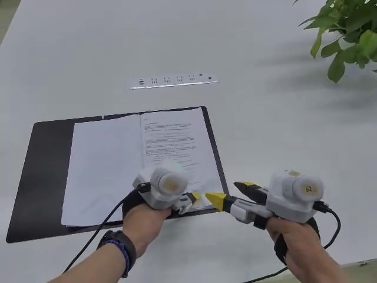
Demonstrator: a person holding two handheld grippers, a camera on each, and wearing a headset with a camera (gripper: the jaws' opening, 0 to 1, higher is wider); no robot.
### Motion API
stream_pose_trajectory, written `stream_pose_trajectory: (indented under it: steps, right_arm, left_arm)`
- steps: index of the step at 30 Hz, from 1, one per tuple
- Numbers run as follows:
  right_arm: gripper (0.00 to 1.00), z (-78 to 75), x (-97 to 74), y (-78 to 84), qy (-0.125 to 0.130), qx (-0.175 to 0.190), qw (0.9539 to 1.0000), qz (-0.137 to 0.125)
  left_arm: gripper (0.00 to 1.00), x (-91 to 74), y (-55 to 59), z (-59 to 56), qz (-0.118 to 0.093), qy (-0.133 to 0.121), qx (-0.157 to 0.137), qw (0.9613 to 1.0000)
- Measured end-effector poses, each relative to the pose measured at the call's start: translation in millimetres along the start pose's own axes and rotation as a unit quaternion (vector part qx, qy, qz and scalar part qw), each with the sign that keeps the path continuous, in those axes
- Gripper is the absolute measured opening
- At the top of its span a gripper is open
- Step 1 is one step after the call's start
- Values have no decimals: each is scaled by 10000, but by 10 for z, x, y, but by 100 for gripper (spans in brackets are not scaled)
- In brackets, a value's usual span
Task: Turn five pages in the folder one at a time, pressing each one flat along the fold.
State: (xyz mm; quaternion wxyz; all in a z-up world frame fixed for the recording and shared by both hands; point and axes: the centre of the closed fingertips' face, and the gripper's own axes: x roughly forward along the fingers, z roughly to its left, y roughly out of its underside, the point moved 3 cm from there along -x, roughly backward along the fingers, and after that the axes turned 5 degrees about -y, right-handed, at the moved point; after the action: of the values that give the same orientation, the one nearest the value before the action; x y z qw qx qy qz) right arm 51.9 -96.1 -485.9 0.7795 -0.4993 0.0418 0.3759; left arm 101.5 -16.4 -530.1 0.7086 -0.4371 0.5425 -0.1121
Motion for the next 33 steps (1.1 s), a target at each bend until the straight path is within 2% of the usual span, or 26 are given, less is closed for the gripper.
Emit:
stream_pose_trajectory:
  steps: [8, 18, 28, 33]
  right_arm:
    - [55, -12, 165, -74, -144, -51, 9999, 18]
    - [55, -33, 288, -37, -248, -66, 9996, 130]
    - [53, -62, 411, -67, -346, -26, 9993, 165]
    - [52, -76, 443, -111, -367, 64, 9993, 102]
  left_arm:
    - [33, 9, 9, 39, -76, -52, -61, 9999]
    - [25, -1, 3, 121, -168, -127, -323, 9993]
    - [25, -1, 3, 128, -207, -66, -428, 9988]
    - [24, 0, 2, 133, -224, -43, -447, 9987]
